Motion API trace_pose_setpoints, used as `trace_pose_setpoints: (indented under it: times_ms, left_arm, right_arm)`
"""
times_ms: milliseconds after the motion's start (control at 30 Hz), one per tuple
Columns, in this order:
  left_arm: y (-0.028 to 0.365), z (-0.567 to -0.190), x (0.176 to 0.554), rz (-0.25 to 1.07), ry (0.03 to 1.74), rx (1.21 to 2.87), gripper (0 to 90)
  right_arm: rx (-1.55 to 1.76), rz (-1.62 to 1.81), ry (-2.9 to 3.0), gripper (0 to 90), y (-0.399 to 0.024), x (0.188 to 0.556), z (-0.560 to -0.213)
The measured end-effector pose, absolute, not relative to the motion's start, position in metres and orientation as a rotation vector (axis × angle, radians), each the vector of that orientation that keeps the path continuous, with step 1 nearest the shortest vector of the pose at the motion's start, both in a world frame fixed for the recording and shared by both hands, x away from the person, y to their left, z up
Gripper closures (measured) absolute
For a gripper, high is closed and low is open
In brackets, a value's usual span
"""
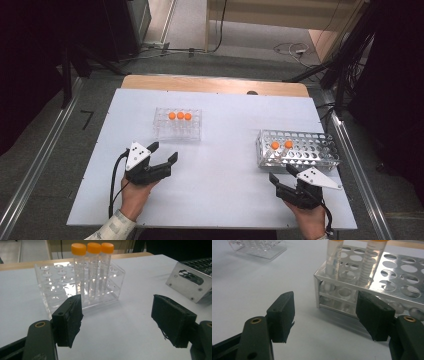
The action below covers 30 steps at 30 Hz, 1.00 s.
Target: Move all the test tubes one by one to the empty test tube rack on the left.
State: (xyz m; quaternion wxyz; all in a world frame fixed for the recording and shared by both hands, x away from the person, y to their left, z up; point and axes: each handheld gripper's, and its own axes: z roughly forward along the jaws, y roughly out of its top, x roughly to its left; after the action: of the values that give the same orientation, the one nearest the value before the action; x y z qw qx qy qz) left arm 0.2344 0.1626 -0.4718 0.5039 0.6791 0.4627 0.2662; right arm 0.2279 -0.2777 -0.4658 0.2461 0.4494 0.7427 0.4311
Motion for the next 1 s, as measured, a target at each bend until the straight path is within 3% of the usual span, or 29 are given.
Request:
trace_pose_setpoints:
  times_ms: [267, 1000]
  left_arm:
    - [0.157, -0.481, 0.22, 0.636, 1.104, 1.662, 24.7]
    - [0.157, -0.482, 0.212, 0.622, 1.091, 1.632, 25.5]
  right_arm:
    - [1.246, 1.148, 1.943, 35.2, -0.284, 0.24, -0.463]
    - [1.243, 1.119, 1.876, 65.0, -0.282, 0.28, -0.464]
